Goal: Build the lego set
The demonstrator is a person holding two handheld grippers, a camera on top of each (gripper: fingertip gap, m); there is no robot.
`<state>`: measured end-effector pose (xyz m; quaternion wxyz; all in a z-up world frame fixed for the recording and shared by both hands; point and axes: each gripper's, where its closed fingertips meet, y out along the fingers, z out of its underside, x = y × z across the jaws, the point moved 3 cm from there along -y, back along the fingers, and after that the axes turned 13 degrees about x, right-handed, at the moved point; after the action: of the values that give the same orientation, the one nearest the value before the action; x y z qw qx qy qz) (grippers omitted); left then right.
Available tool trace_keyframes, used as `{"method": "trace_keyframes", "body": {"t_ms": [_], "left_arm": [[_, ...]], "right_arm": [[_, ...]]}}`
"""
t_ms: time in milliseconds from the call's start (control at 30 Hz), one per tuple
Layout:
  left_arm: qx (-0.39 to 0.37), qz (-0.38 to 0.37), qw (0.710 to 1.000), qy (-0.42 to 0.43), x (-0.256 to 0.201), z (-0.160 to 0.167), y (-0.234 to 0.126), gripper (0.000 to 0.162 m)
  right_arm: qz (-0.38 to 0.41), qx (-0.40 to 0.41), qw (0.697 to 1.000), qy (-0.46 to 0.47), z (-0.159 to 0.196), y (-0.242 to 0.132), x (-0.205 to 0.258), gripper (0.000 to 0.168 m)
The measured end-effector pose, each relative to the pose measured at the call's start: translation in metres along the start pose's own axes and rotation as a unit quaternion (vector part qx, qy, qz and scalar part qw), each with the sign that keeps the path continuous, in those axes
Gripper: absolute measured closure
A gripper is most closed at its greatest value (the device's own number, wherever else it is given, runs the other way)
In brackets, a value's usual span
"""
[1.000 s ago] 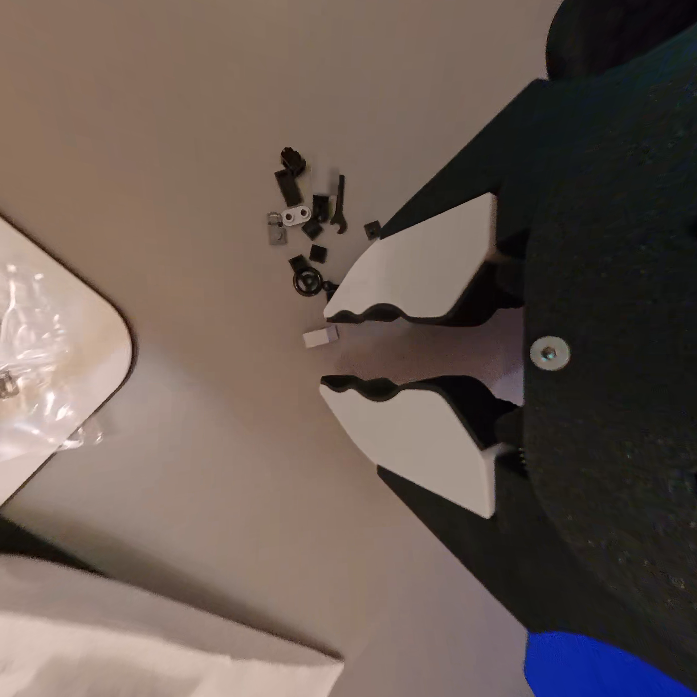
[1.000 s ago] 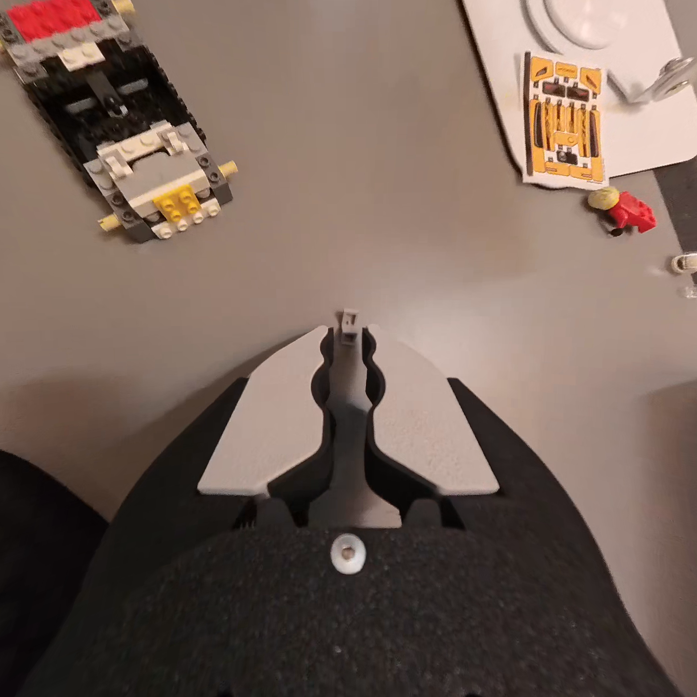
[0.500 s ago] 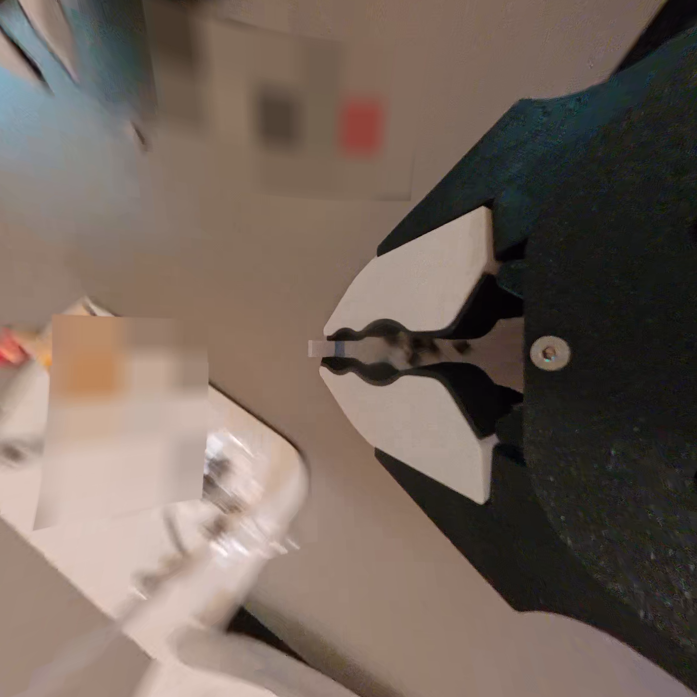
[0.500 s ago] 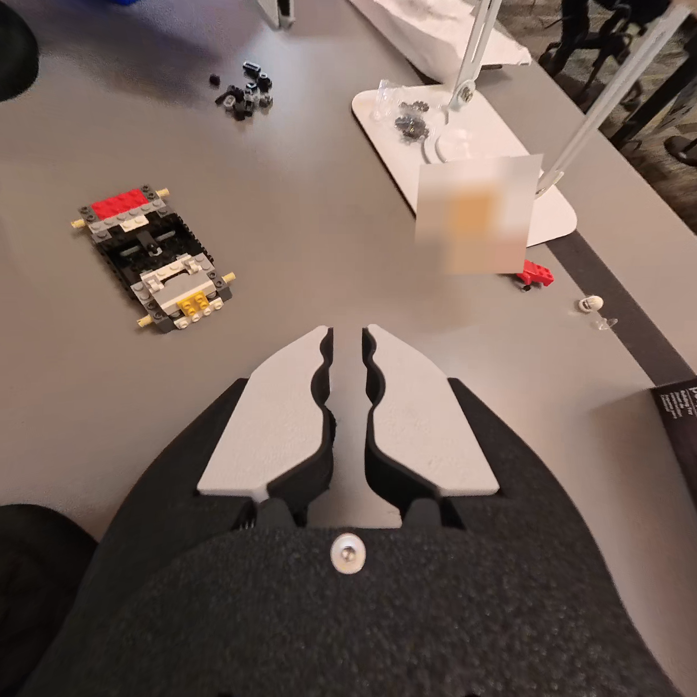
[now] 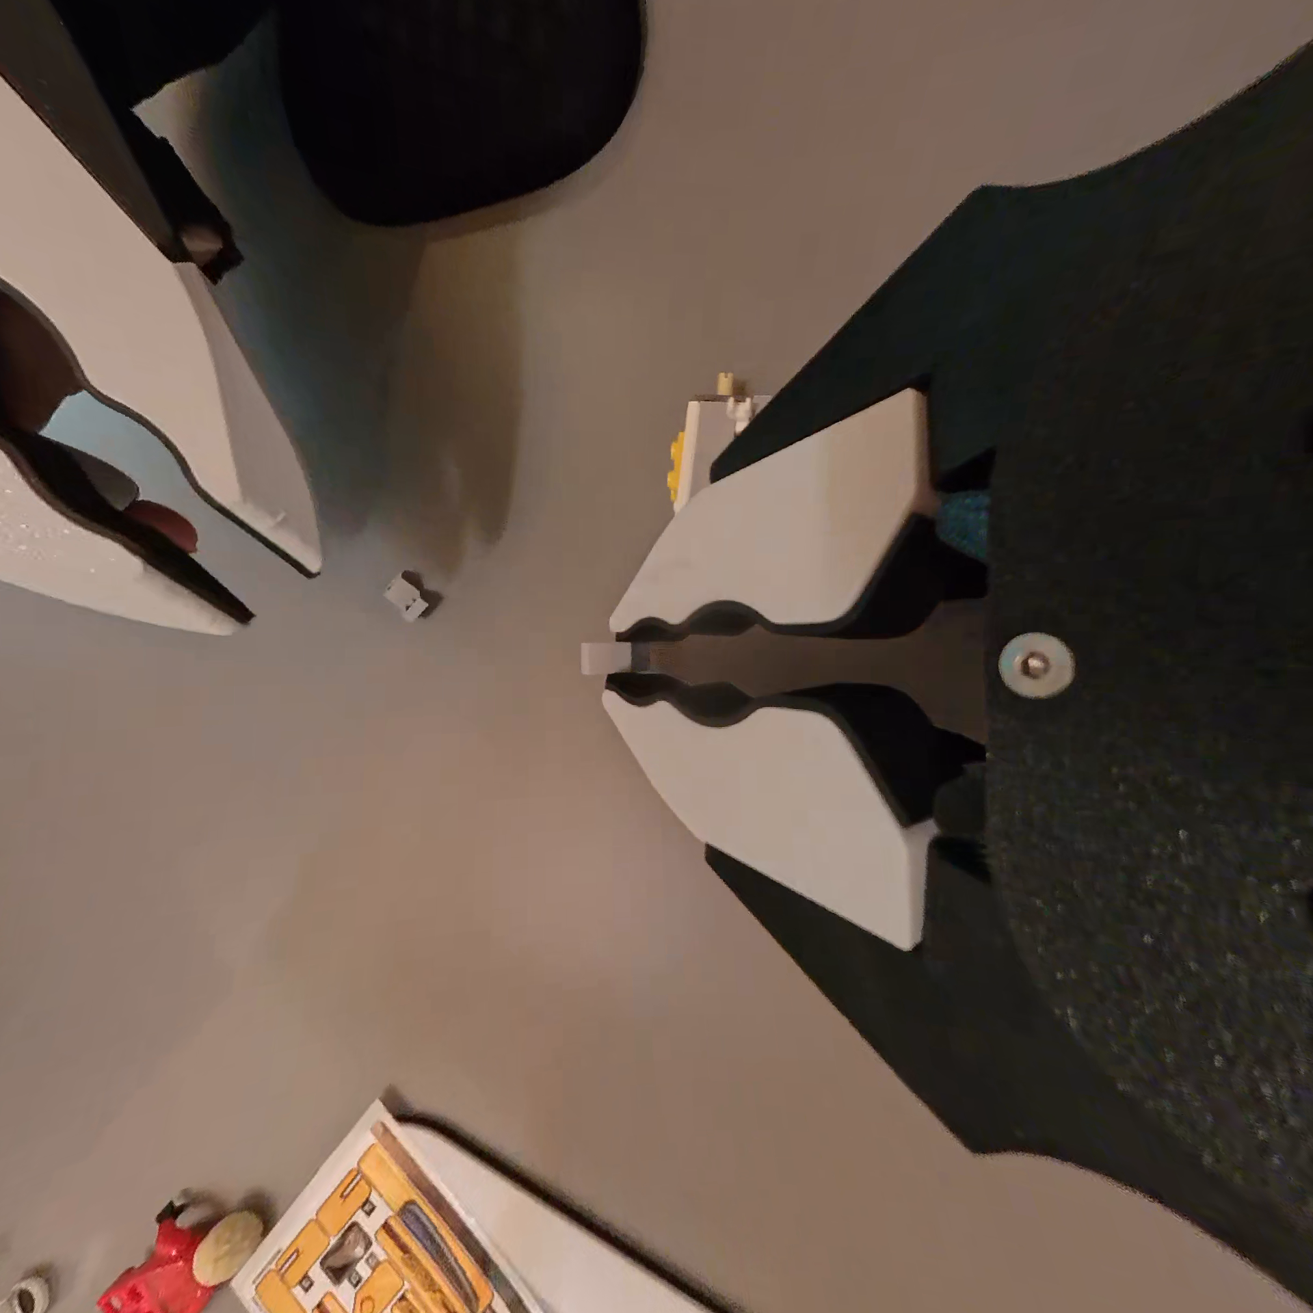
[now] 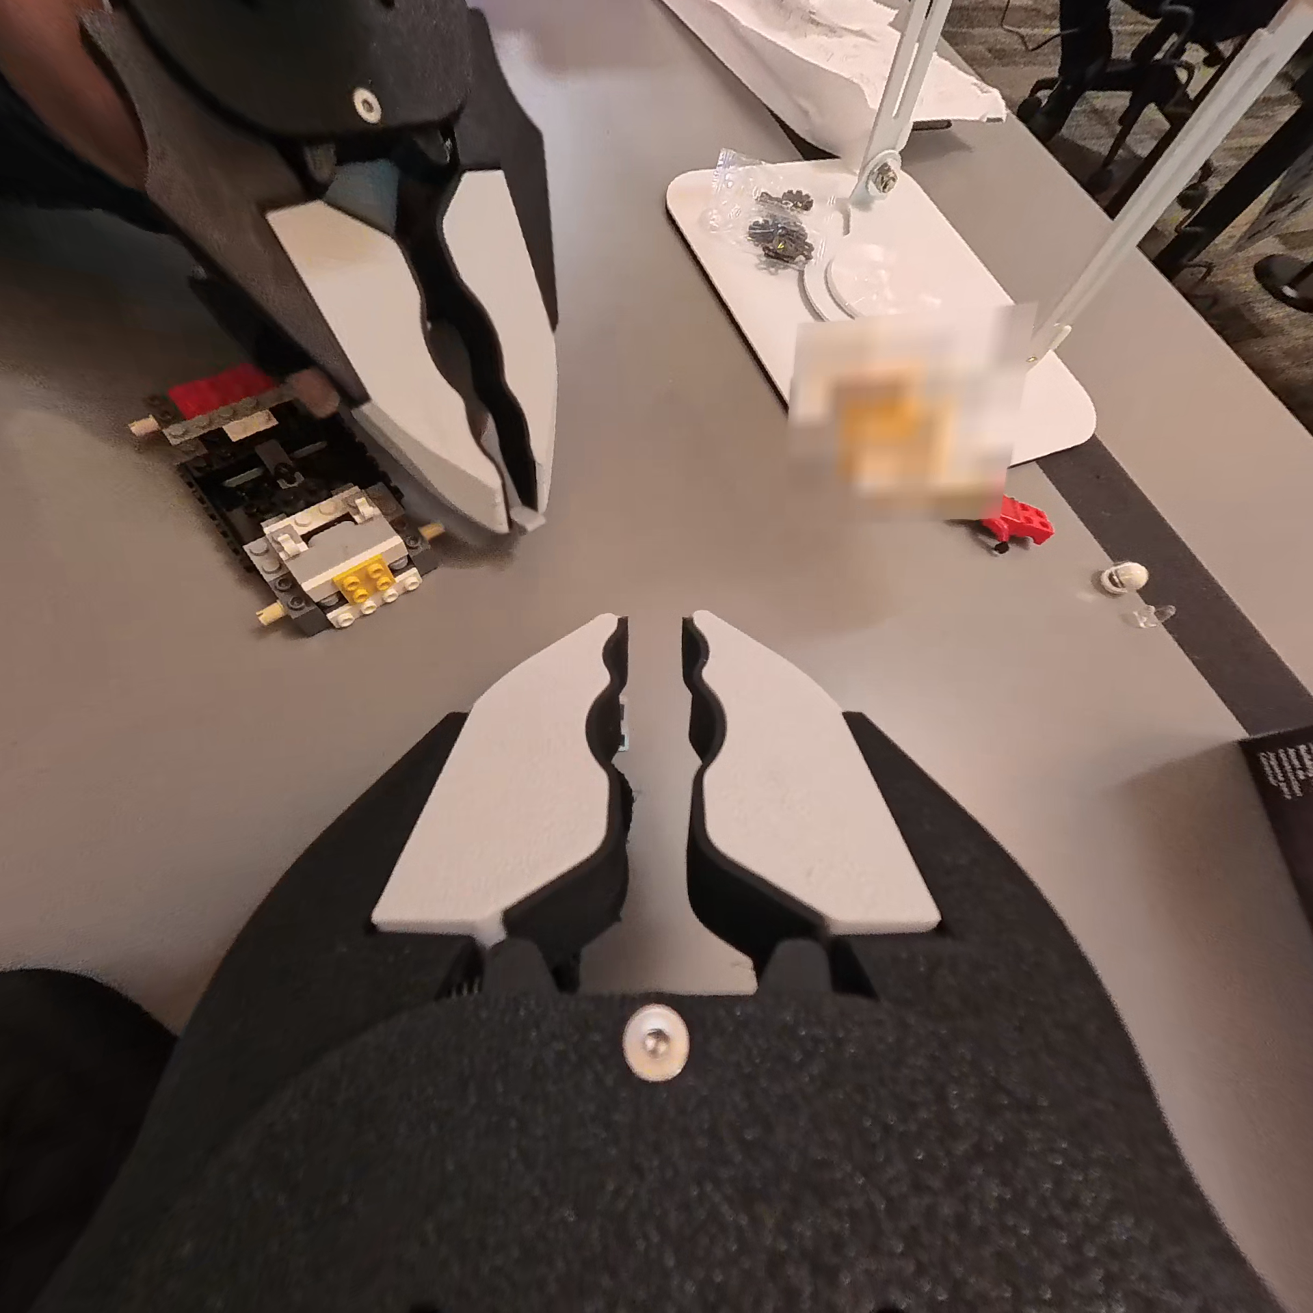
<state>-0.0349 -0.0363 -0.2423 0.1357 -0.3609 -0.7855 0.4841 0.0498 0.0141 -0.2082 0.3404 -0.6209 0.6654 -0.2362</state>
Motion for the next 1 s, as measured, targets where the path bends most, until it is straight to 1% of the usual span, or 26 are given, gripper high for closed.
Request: {"method": "trace_keyframes", "body": {"t_ms": [33,100,200,267,333,433,467,533,600,667,833,933,1000], "left_arm": [[0.001,-0.002,1.0,0.0,-0.001,0.0,0.002,0.152],[0.004,-0.002,1.0,0.001,-0.002,0.001,0.005,0.143],[-0.014,0.005,1.0,0.006,-0.004,-0.002,0.0,0.133],[-0.022,0.002,1.0,0.018,-0.002,-0.002,-0.01,0.13],[-0.021,-0.03,0.999,0.036,0.012,0.004,-0.034,0.131],[0.006,-0.065,0.996,0.053,0.041,0.033,-0.08,0.135],[0.02,-0.081,0.995,0.054,0.053,0.047,-0.093,0.137],[0.064,-0.079,0.993,0.054,0.068,0.081,-0.108,0.139],[0.109,-0.073,0.99,0.049,0.078,0.11,-0.11,0.139],[0.135,-0.069,0.987,0.051,0.082,0.122,-0.105,0.138],[0.175,-0.063,0.981,0.053,0.084,0.13,-0.088,0.139],[0.19,-0.071,0.978,0.049,0.088,0.133,-0.082,0.143],[0.191,-0.077,0.977,0.05,0.09,0.133,-0.08,0.149]], "right_arm": [[-0.001,0.001,1.0,0.0,0.0,0.0,0.0,0.155],[-0.001,0.002,1.0,0.0,0.001,0.001,0.0,0.155],[-0.002,0.002,1.0,0.002,0.001,0.001,0.0,0.155],[-0.001,0.001,1.0,0.003,0.002,0.001,-0.001,0.155],[0.002,-0.003,1.0,0.005,0.002,-0.002,-0.002,0.155],[0.005,-0.013,1.0,0.012,0.001,-0.006,-0.006,0.155],[0.005,-0.016,1.0,0.015,0.001,-0.007,-0.006,0.155],[0.0,-0.02,1.0,0.017,0.001,-0.006,-0.006,0.155],[-0.006,-0.021,1.0,0.019,0.001,-0.004,-0.004,0.155],[-0.01,-0.018,1.0,0.017,0.001,-0.001,-0.002,0.155],[-0.009,-0.025,1.0,0.011,-0.003,-0.004,0.0,0.155],[-0.009,-0.031,0.999,0.013,-0.004,-0.006,0.0,0.155],[-0.009,-0.033,0.999,0.014,-0.005,-0.007,0.0,0.155]]}}
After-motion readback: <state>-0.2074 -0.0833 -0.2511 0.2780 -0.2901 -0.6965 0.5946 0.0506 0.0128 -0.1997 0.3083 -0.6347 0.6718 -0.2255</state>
